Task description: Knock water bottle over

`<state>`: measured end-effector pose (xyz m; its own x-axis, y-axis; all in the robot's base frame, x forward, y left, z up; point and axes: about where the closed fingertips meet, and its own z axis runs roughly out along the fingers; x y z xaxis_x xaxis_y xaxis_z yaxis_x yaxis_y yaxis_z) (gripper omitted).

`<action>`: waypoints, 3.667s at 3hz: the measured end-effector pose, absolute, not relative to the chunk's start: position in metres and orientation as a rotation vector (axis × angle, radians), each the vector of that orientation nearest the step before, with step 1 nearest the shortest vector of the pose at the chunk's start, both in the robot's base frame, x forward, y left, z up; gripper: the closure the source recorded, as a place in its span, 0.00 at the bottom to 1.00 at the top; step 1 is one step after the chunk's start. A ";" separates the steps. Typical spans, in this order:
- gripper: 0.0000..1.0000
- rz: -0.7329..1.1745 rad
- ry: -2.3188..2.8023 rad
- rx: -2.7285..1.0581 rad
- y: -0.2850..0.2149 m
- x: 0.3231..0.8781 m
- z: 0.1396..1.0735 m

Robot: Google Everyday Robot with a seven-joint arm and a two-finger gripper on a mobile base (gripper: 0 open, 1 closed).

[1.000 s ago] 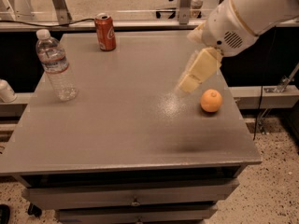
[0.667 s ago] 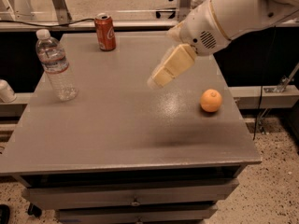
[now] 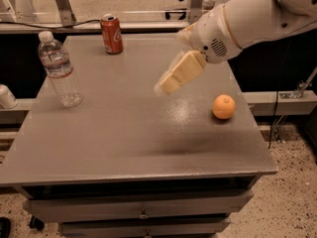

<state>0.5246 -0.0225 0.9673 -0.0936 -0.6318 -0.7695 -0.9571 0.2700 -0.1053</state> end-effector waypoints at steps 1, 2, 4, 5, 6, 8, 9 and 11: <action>0.00 0.601 1.706 -1.422 0.007 0.544 0.946; 0.00 0.655 1.619 -1.389 0.042 0.572 0.924; 0.00 0.834 1.460 -1.346 0.128 0.592 0.902; 0.00 0.924 1.375 -1.358 0.174 0.589 0.901; 0.00 0.992 1.308 -1.378 0.213 0.583 0.899; 0.42 1.080 1.234 -1.393 0.259 0.575 0.886; 0.65 1.085 1.228 -1.390 0.263 0.575 0.884; 1.00 0.984 1.267 -1.434 0.226 0.587 0.900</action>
Offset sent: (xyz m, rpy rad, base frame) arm 0.0848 0.1015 -0.0713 0.2760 -0.1232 0.0810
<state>0.5873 0.2261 0.9000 0.1391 -0.2253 -0.9643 -0.9901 -0.0120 -0.1400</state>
